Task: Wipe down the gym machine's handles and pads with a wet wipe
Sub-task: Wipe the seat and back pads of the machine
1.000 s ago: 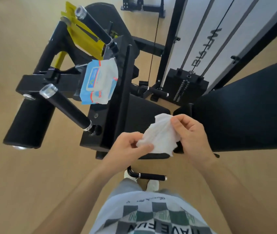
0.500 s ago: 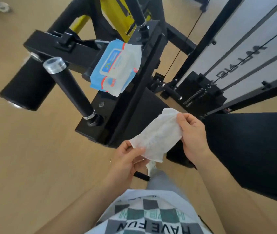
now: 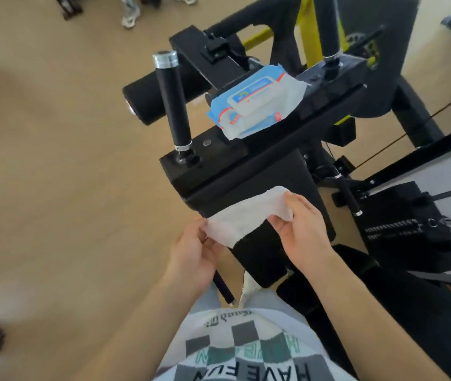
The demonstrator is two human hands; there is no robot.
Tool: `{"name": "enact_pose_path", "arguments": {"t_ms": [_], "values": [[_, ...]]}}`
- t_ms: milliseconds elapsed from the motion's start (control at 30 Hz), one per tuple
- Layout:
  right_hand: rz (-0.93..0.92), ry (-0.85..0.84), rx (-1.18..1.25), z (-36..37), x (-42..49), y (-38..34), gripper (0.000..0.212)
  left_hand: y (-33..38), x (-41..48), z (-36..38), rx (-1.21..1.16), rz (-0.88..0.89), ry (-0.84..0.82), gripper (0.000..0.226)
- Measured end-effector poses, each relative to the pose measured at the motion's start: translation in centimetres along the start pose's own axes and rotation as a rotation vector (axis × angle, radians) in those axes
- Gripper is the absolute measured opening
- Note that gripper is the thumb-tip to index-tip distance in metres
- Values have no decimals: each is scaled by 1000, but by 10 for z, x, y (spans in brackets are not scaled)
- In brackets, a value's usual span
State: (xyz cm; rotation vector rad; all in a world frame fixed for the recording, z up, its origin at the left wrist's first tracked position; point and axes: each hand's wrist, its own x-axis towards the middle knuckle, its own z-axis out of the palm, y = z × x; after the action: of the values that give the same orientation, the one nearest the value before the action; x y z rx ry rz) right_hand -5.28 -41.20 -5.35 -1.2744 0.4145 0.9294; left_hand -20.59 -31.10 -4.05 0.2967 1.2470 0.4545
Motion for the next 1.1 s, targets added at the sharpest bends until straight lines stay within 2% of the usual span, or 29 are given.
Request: {"name": "enact_pose_path", "arguments": {"t_ms": [67,133,200,267,367,500,567,700,800,933,1033,1100], "values": [[-10,-175,59,11,0,-2,26,6,-2,4,-163,-2,-30,11],[-89,-328,-8,22,-2,1,31,12,-5,7,-284,57,-68,15],[-261,-377,-202,34,1,10,33,14,-4,8,-337,154,-75,15],[-448,-334,-405,42,7,21,37,12,-2,6,-288,277,-40,21],[-695,-247,-657,46,18,35,48,3,2,4,-54,502,44,34],[-957,-232,-708,48,29,52,54,-8,14,0,528,925,146,41],[-1036,-192,-740,50,34,56,52,-9,20,1,731,1066,155,36],[-1057,-112,-697,59,36,52,34,-1,32,5,956,1200,264,25],[-1024,-41,-698,62,40,47,16,4,43,-4,976,1341,279,8],[-958,-64,-734,57,41,42,11,7,41,-11,958,1250,303,11],[-879,-107,-737,51,38,45,14,4,35,-15,926,1156,303,6],[-865,-125,-719,50,33,50,19,4,35,-19,883,1069,320,13]]}}
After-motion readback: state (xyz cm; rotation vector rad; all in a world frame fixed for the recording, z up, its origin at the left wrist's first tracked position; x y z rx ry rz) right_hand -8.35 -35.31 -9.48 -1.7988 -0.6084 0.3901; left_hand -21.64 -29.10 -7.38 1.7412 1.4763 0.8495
